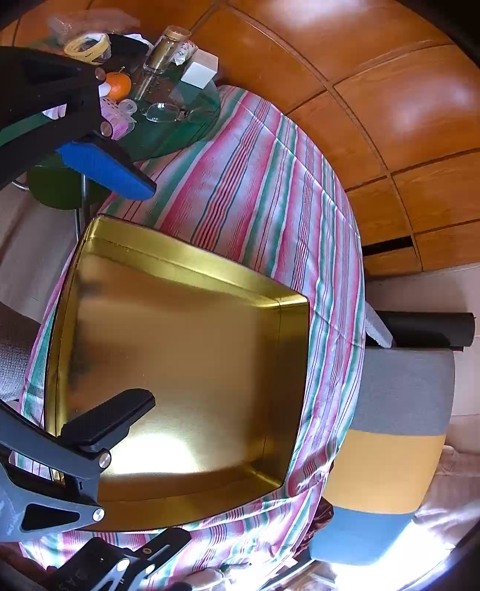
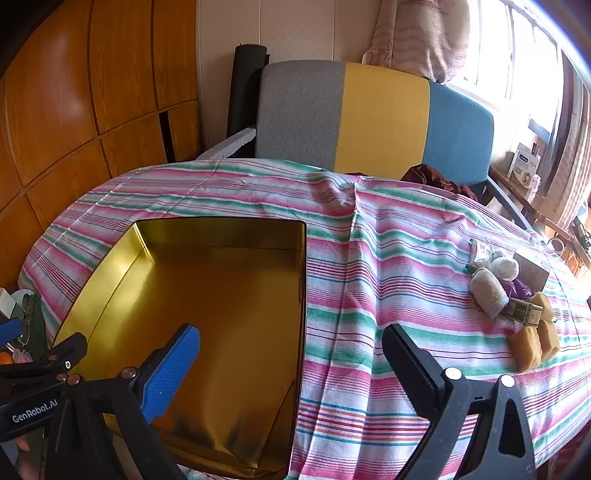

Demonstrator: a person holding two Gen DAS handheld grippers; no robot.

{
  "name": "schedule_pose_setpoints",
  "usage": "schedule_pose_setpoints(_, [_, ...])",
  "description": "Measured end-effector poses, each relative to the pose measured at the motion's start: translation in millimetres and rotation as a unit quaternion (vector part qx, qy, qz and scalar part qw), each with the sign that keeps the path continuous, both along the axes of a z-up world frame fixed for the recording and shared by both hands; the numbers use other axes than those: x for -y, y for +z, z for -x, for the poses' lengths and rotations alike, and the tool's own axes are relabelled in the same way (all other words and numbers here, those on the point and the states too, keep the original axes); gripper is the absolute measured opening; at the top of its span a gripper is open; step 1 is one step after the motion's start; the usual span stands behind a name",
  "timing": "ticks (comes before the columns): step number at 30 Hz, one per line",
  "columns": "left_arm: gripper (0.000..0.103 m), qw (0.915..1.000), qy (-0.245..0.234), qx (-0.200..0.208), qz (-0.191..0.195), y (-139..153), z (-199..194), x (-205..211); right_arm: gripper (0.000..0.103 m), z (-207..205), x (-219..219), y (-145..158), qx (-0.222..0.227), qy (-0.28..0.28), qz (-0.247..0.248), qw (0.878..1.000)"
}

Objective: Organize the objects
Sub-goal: 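Move both grippers from the gold tray toward the cluster of items, then grasp a yellow sponge with the right gripper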

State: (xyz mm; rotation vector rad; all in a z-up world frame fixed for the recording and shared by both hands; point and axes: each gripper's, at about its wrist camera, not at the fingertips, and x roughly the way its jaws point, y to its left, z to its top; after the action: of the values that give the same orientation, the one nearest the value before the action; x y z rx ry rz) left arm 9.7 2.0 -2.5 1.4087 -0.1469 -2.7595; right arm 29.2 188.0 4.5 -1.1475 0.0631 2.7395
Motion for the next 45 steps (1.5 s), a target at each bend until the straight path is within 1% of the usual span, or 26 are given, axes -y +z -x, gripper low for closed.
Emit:
schedule_pose_setpoints(7, [0.103,0.9999,-0.009,-0.004,0.007,3,-2,-9,0.101,-4,-9,7,-0.016,-0.001,0.014,1.0])
schedule_pose_setpoints(13, [0.103,0.9999,-0.012,0.007,-0.009,2,0,-14,0.101,-11,-22,13,-0.03,-0.01,0.007,0.999])
schedule_pose_setpoints(16, [0.103,0.9995,-0.018,0.015,-0.023,1,0,-18,0.101,-16,-37,17,-0.041,-0.024,0.006,0.999])
schedule_pose_setpoints(18, [0.103,0.9984,-0.034,0.022,-0.039,1,-1,-24,0.1,-18,-53,17,-0.036,-0.033,0.025,0.998])
schedule_pose_setpoints(19, [0.103,0.9977,-0.043,0.022,-0.046,2,-2,-27,0.098,-18,-62,15,-0.031,-0.038,0.039,0.998])
schedule_pose_setpoints(21, [0.103,0.9959,-0.069,0.014,-0.058,5,-7,-38,0.094,-20,-81,9,-0.018,-0.052,0.063,0.996])
schedule_pose_setpoints(24, [0.103,0.9917,-0.111,0.003,-0.064,8,-17,-59,0.09,-29,-108,-3,-0.006,-0.076,0.064,0.995])
schedule_pose_setpoints(28, [0.103,0.985,-0.159,-0.01,-0.066,13,-30,-88,0.082,-50,-147,-22,0.005,-0.103,0.036,0.994])
schedule_pose_setpoints(29, [0.103,0.9827,-0.17,-0.008,-0.072,13,-31,-94,0.082,-57,-158,-27,0.004,-0.109,0.031,0.994])
schedule_pose_setpoints(31, [0.103,0.9768,-0.192,0.004,-0.096,14,-34,-104,0.082,-70,-184,-36,0.002,-0.13,0.021,0.991])
schedule_pose_setpoints(35, [0.103,0.9599,-0.222,0.038,-0.167,12,-37,-119,0.082,-94,-245,-47,-0.02,-0.172,0.033,0.984])
schedule_pose_setpoints(37, [0.103,0.9493,-0.229,0.052,-0.209,11,-38,-125,0.088,-101,-272,-50,-0.02,-0.199,0.009,0.98])
schedule_pose_setpoints(38, [0.103,0.9442,-0.23,0.058,-0.228,11,-38,-128,0.089,-105,-287,-52,-0.02,-0.209,-0.003,0.978])
schedule_pose_setpoints(39, [0.103,0.9423,-0.231,0.061,-0.235,11,-40,-133,0.09,-105,-296,-53,-0.019,-0.209,-0.003,0.978])
schedule_pose_setpoints(40, [0.103,0.9424,-0.23,0.065,-0.234,11,-40,-137,0.09,-106,-307,-55,-0.014,-0.214,-0.002,0.977])
schedule_pose_setpoints(44, [0.103,0.9482,-0.238,0.064,-0.2,13,-44,-161,0.09,-99,-333,-68,-0.004,-0.207,0.003,0.978])
schedule_pose_setpoints(45, [0.103,0.9491,-0.243,0.061,-0.191,13,-45,-168,0.09,-97,-338,-72,-0.003,-0.198,0.01,0.98])
